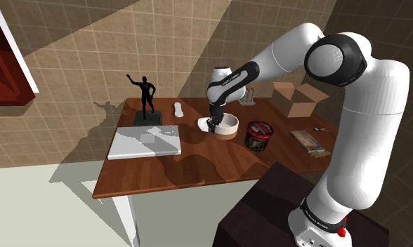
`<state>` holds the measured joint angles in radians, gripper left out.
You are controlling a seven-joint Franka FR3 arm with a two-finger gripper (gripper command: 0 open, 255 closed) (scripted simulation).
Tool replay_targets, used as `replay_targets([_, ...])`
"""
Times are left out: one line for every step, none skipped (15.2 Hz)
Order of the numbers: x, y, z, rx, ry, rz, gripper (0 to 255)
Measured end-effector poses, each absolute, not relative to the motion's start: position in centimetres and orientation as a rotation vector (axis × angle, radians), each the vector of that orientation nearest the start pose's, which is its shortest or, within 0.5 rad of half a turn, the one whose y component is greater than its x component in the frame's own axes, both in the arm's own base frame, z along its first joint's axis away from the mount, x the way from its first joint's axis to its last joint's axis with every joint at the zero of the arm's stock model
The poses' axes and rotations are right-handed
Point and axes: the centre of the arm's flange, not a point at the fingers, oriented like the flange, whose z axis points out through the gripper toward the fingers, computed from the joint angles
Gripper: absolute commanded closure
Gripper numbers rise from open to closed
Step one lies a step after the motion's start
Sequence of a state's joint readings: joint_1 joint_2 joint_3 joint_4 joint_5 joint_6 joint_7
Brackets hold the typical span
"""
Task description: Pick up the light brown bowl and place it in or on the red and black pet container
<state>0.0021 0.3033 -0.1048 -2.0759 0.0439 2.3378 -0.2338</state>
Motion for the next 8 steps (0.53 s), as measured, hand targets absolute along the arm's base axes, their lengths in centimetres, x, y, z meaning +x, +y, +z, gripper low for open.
replay_targets([57.8,-5.8,28.5,-3.130,-0.163,0.061,255])
replay_targets([57.8,-5.8,29.1,-3.130,-0.163,0.061,255])
replay_targets([57.9,-5.9,29.6,-3.130,-0.163,0.061,255])
replay_targets([57.8,-5.8,30.0,-3.131,-0.163,0.061,255])
replay_targets([57.7,-5.8,30.6,-3.130,-0.163,0.061,255])
replay_targets([57.8,-5.8,31.2,-3.131,-0.163,0.061,255])
replay_targets([57.7,-5.8,31.6,-3.130,-0.163,0.061,255])
replay_targets([57.8,-5.8,32.2,-3.130,-0.163,0.061,255])
